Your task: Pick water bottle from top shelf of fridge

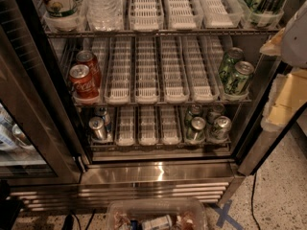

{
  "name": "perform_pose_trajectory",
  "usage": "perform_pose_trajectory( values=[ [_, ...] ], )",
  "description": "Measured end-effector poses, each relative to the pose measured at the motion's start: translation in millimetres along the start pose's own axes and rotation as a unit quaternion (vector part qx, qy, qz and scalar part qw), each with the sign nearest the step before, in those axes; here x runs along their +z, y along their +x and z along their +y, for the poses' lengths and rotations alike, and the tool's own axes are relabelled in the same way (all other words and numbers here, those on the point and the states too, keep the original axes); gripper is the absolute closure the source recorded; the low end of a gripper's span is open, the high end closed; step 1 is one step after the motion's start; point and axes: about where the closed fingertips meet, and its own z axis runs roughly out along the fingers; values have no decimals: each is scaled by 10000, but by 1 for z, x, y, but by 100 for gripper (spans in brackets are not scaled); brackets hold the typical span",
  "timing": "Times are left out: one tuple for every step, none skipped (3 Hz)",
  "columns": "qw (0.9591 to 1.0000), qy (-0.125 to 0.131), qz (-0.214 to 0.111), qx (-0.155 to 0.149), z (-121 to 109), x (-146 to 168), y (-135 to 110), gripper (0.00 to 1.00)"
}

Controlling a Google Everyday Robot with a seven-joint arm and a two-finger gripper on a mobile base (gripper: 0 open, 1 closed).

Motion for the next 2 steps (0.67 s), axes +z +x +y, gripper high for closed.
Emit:
perform_pose_trajectory(
  values=[
    [10000,19,-17,4,0,0,-1,0],
    [9991,168,-344,168,-4,6,-18,0]
  ],
)
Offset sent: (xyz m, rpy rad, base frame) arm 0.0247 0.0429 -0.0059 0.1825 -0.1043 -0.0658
